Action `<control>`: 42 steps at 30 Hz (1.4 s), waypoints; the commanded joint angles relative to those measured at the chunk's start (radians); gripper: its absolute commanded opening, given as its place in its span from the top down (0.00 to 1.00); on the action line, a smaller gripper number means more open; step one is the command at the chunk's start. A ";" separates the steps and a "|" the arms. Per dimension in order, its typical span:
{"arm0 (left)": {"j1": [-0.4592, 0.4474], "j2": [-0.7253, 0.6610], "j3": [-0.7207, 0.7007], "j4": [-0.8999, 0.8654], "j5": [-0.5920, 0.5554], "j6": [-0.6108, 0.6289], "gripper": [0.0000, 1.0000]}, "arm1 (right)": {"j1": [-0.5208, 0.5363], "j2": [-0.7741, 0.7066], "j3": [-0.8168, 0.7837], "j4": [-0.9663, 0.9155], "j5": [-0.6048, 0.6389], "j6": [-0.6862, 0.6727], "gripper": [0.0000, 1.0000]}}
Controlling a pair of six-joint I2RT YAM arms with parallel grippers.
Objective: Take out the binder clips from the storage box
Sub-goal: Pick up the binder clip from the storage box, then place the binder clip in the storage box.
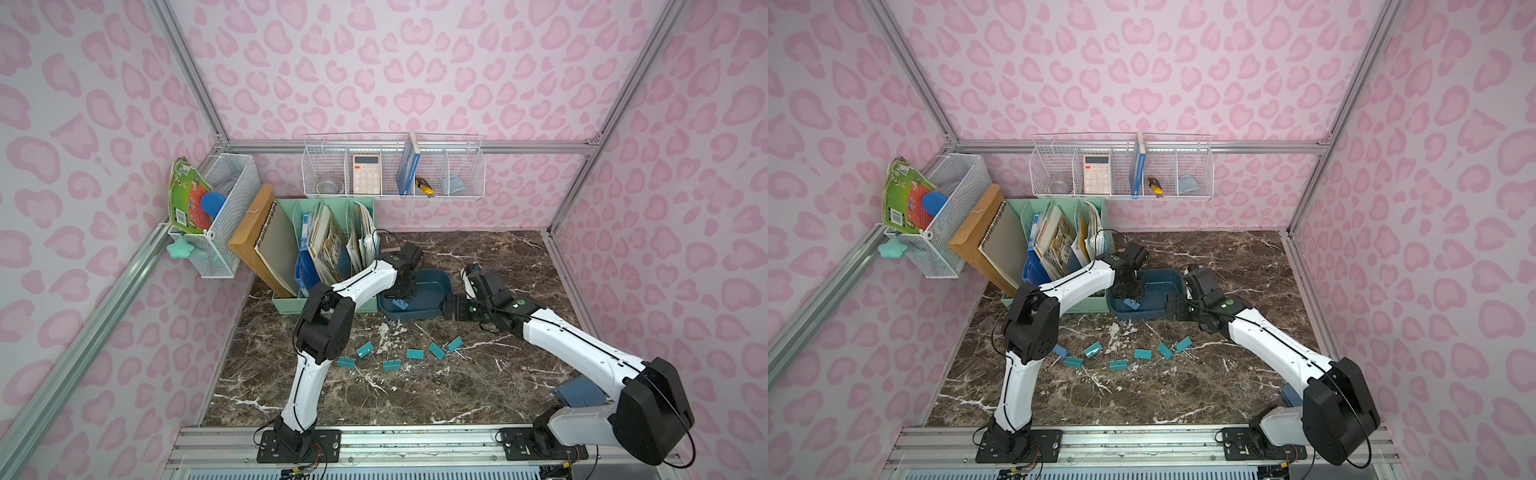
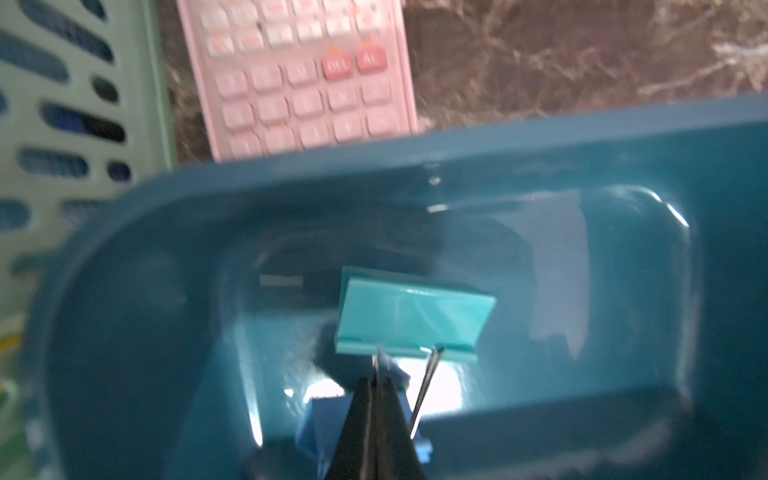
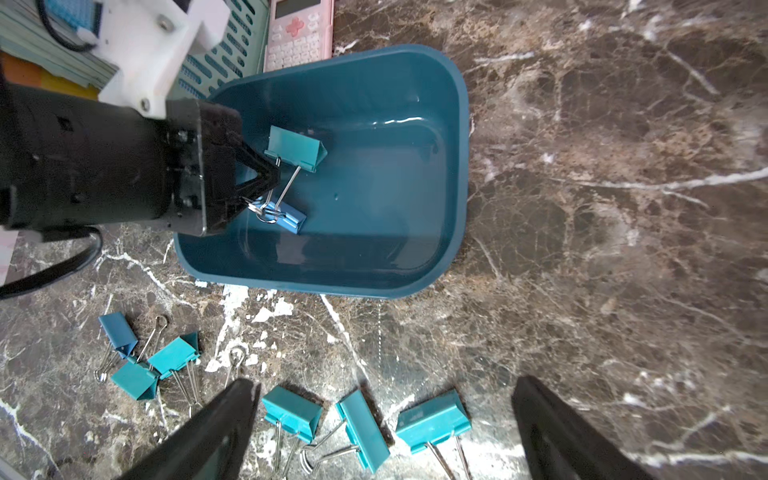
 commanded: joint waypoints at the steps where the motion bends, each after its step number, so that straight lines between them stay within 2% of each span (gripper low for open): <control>1: 0.008 0.018 -0.022 0.094 -0.072 0.050 1.00 | 0.001 -0.002 0.014 -0.028 0.028 0.010 0.00; 5: 0.015 0.014 -0.034 0.166 -0.081 0.052 1.00 | 0.000 0.008 0.024 -0.037 0.033 0.012 0.00; 8: 0.016 -0.019 -0.055 0.228 -0.043 0.056 1.00 | 0.001 0.019 0.036 -0.045 0.037 0.012 0.00; 11: 0.015 -0.078 -0.074 0.236 -0.021 0.019 1.00 | 0.000 0.023 0.044 -0.055 0.047 0.010 0.00; 15: 0.011 -0.197 -0.218 0.359 -0.012 -0.021 1.00 | -0.004 0.023 0.047 -0.055 0.053 0.010 0.00; 18: 0.012 -0.227 -0.202 0.334 0.010 -0.036 1.00 | -0.005 0.033 0.054 -0.057 0.049 0.006 0.00; 21: 0.009 -0.216 -0.247 0.407 0.011 -0.025 1.00 | -0.007 0.041 0.060 -0.051 0.042 -0.001 0.00; 23: 0.010 -0.192 -0.237 0.378 0.037 -0.025 1.00 | -0.006 0.052 0.071 -0.052 0.036 -0.011 0.00; 28: 0.005 -0.192 -0.238 0.335 0.103 -0.072 1.00 | -0.007 0.070 0.051 0.060 -0.050 -0.062 0.30; 30: 0.008 -0.201 -0.228 0.308 0.120 -0.081 1.00 | -0.010 0.087 0.043 0.142 -0.097 -0.087 0.36; 33: 0.011 -0.230 -0.234 0.295 0.154 -0.087 1.00 | -0.018 0.128 0.059 0.235 -0.169 -0.135 0.51; 39: 0.014 -0.245 -0.227 0.270 0.199 -0.094 1.00 | -0.038 0.247 0.125 0.370 -0.307 -0.196 0.63; 42: 0.014 -0.250 -0.227 0.257 0.203 -0.096 1.00 | -0.049 0.288 0.141 0.421 -0.364 -0.200 0.65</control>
